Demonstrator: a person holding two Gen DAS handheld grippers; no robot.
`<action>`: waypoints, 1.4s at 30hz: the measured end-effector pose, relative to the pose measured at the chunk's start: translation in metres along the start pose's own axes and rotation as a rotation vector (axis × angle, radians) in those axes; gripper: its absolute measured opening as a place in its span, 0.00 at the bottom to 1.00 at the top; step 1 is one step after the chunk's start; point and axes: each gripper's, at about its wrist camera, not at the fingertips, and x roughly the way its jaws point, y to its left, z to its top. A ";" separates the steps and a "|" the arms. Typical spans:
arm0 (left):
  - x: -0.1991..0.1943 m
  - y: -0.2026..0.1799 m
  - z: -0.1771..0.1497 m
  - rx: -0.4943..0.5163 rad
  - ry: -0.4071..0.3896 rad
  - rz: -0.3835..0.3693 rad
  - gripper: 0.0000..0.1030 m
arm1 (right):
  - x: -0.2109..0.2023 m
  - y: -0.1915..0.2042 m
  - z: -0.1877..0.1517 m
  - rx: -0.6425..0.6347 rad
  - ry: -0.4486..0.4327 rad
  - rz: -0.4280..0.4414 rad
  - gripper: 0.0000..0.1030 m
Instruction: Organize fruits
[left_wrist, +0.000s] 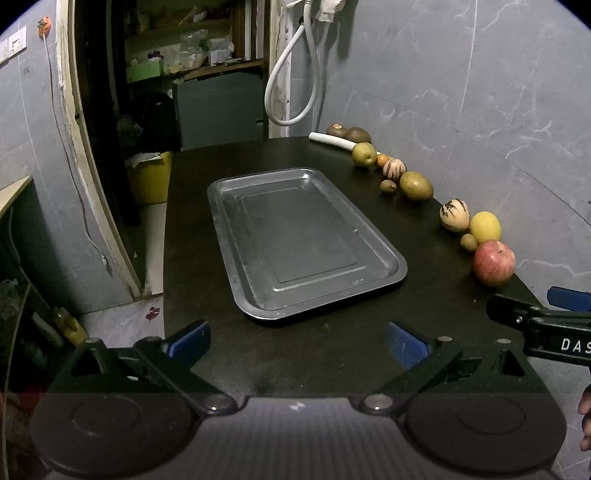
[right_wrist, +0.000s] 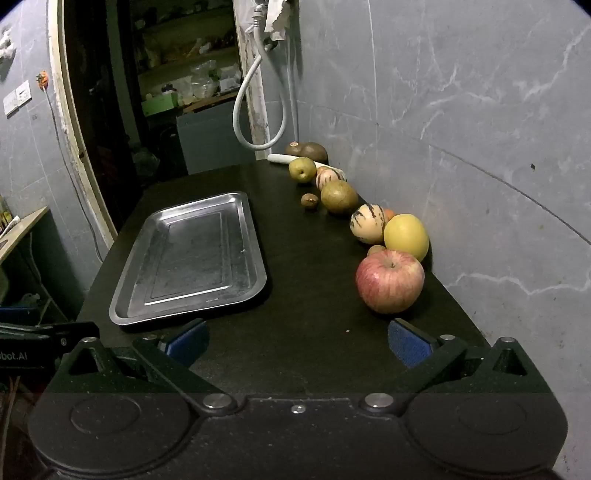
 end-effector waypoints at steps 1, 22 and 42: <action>0.000 0.000 0.000 0.000 0.000 0.000 1.00 | 0.000 0.000 0.000 0.002 0.001 0.002 1.00; 0.008 0.004 0.000 -0.012 0.022 0.006 1.00 | 0.001 0.002 0.002 0.002 0.008 0.002 1.00; 0.013 0.004 0.002 -0.019 0.044 0.002 1.00 | 0.006 0.002 0.002 0.004 0.020 -0.001 1.00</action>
